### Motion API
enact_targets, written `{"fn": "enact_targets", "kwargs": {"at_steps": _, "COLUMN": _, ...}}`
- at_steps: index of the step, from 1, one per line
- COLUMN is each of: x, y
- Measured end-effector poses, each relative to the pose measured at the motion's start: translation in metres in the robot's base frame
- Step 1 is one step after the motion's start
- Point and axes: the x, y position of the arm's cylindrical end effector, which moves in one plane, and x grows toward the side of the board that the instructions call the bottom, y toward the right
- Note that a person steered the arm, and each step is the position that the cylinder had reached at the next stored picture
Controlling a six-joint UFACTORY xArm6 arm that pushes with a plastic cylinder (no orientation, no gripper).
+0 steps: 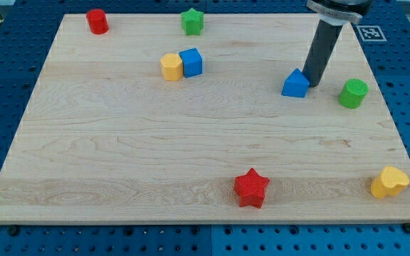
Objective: Slide the green circle slightly up
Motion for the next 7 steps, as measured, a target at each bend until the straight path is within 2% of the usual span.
{"fn": "enact_targets", "kwargs": {"at_steps": 2, "x": 0.011, "y": -0.001}}
{"fn": "enact_targets", "kwargs": {"at_steps": 4, "x": 0.065, "y": 0.01}}
{"fn": "enact_targets", "kwargs": {"at_steps": 5, "x": 0.076, "y": 0.027}}
{"fn": "enact_targets", "kwargs": {"at_steps": 7, "x": 0.076, "y": 0.044}}
